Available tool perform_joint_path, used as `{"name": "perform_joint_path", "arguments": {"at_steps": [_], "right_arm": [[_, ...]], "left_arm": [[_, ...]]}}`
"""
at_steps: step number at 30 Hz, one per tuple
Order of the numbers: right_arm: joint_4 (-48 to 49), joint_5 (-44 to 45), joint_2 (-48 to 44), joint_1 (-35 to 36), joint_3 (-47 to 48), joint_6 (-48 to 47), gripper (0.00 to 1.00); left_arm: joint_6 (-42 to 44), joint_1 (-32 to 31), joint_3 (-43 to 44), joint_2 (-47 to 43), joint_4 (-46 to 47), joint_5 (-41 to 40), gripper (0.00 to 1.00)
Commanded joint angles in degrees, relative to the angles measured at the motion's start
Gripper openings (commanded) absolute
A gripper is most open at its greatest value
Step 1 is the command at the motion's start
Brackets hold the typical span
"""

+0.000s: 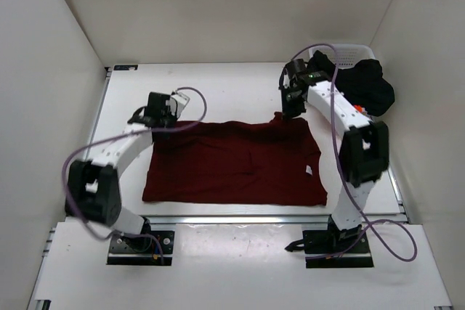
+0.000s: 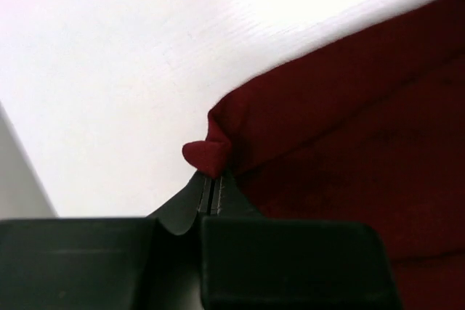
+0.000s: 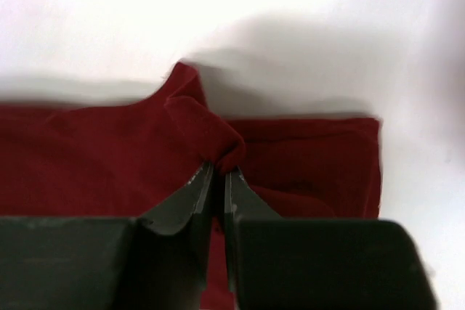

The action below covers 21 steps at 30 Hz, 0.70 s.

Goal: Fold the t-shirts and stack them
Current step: Fold the other side of the tshirt into a rectangle

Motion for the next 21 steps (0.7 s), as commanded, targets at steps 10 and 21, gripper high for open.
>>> {"name": "perform_joint_path", "arguments": {"at_steps": [10,21], "right_arm": [[24.69,0.37,-39.23,7.31,-48.28,4.28,0.0],[26.37,-0.59,-45.22,5.12,-55.59,1.82,0.0]], "left_arm": [[19.73,-4.58,-28.29,-27.96,20.52,-1.92,0.0],[32.64,-7.38,-38.83,-37.29,26.86,1.42,0.01]]}}
